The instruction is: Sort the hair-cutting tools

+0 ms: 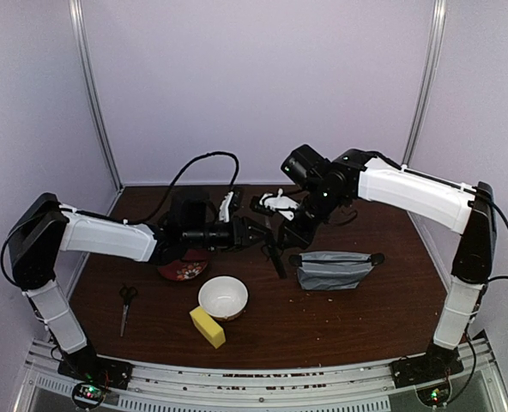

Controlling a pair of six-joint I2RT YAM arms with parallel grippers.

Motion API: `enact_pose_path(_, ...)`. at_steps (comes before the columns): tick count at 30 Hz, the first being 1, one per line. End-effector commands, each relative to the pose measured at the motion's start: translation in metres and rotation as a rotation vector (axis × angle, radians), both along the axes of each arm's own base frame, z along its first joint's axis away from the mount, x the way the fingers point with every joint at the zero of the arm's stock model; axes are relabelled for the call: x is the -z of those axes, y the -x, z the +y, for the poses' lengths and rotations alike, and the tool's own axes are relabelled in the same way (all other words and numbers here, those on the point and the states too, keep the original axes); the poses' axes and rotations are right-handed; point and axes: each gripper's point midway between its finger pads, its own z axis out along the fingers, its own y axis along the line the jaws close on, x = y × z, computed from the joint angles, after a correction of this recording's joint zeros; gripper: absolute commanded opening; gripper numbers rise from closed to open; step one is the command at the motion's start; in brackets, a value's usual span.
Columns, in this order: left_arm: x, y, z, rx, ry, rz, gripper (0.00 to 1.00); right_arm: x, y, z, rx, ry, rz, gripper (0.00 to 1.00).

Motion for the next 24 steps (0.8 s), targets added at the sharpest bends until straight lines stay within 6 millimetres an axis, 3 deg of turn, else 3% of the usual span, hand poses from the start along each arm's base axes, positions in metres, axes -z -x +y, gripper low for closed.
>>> enact_pose_path(1,-0.027,-0.013,-0.011,-0.004,0.094,-0.036,0.32,-0.012,0.005,-0.001,-0.019,-0.035,-0.009,0.00)
enact_pose_path(15,-0.014,-0.018,-0.020,0.010,0.093,-0.016,0.00,-0.007,0.008,-0.002,-0.033,-0.027,-0.001,0.00)
enact_pose_path(19,-0.013,-0.018,-0.020,0.014,0.090,-0.020,0.00,-0.009,0.009,-0.004,-0.036,-0.024,-0.003,0.00)
enact_pose_path(24,-0.022,-0.014,-0.017,0.033,0.051,-0.110,0.00,-0.037,0.001,-0.032,0.014,-0.045,-0.089,0.27)
